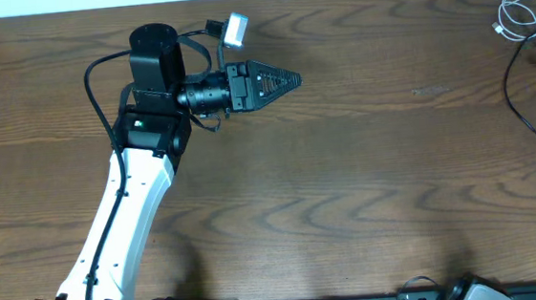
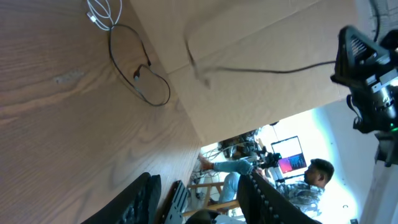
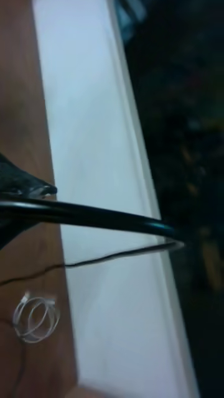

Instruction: Untangle cables

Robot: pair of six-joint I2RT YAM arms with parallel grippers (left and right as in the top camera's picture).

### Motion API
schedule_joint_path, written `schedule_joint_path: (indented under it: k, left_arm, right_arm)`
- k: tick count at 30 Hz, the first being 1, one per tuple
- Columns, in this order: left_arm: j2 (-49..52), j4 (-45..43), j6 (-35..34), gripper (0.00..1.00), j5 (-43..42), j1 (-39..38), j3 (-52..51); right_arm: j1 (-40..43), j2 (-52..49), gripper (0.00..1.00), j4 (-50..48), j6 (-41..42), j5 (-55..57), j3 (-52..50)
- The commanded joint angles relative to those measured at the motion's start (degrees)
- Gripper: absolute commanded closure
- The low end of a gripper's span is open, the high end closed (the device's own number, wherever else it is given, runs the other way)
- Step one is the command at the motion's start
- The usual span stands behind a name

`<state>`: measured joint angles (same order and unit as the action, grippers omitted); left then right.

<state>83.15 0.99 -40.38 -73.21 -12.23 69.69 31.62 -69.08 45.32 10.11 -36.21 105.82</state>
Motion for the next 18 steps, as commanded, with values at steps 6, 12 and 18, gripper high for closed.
schedule_joint_path:
  k: [6,12,18]
  left_arm:
    - [-0.1,-0.4,1.4,0.55,-0.7,-0.1,-0.2]
    - [-0.1,-0.4,1.6,0.55,-0.7,-0.1,-0.2]
    - [-0.1,-0.4,2.3,0.54,-0.7,-0.1,-0.2]
  right_arm:
    - [12.3,-5.2,0.99,6.7,4.4,7.3,0.3]
    - [13.6,-12.1,0.99,10.2,10.2,17.6,0.3]
    - [13.7,-19.8,0.99,13.4,17.4,28.4,0.3]
